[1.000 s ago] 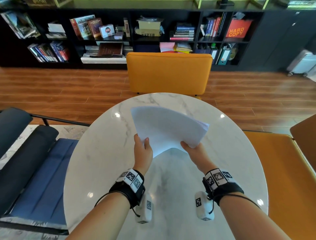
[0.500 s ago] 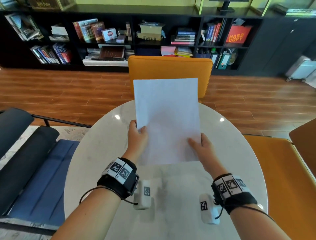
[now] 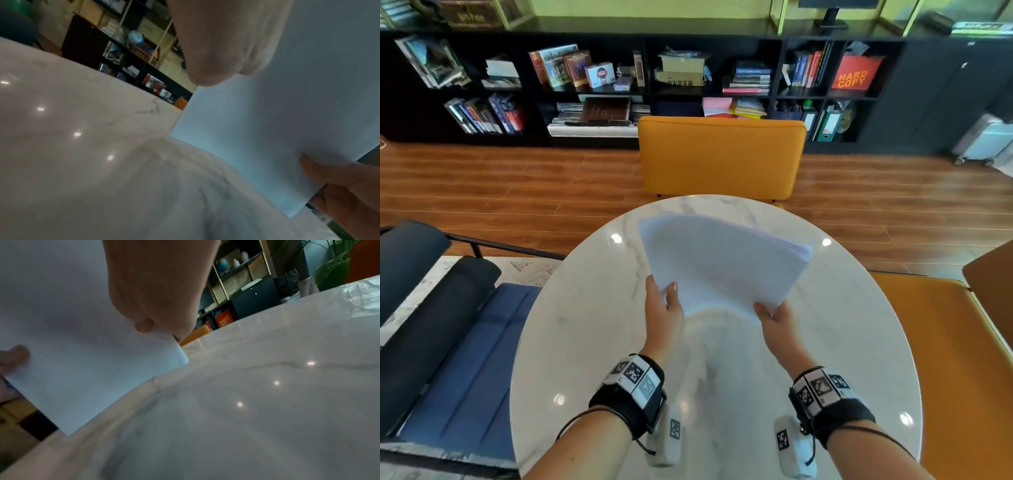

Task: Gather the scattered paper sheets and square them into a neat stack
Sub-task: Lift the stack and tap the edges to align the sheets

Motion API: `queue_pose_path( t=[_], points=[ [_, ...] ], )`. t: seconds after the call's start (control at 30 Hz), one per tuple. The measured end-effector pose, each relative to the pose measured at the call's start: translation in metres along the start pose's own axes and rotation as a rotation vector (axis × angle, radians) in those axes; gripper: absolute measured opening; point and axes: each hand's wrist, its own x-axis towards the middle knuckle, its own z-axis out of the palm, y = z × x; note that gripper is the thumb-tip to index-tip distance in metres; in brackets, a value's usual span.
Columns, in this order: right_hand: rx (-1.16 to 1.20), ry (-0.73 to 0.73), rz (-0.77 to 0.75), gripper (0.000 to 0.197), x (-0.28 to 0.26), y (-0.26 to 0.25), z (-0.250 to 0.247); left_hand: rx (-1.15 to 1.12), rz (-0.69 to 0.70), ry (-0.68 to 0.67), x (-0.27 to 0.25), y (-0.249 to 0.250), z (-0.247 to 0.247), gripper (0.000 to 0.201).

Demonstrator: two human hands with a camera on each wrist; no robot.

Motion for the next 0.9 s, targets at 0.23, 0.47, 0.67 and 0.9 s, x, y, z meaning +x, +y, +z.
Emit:
queue_pose_path(
  t=[0.23, 0.47, 0.67, 0.9],
  points=[
    [-0.065, -0.041, 0.138, 0.034, 0.007, 0.037, 0.005, 0.099, -0.11, -0.08, -0.009, -0.042, 0.006, 0.056],
    [-0.026, -0.002, 0.158, 0.027, 0.007, 0.035, 0.009, 0.138, -0.183, -0.093, -0.009, -0.039, 0.007, 0.052],
    [-0.011, -0.002, 0.063, 0.034, -0.001, 0.02, -0.004, 0.265, -0.096, -0.145, 0.004, -0.027, -0.005, 0.027],
    [0.0, -0.042, 0.17, 0.021, -0.024, 0.01, -0.011, 0.298, -0.135, -0.242, 0.007, -0.028, -0.023, 0.019]
  ],
)
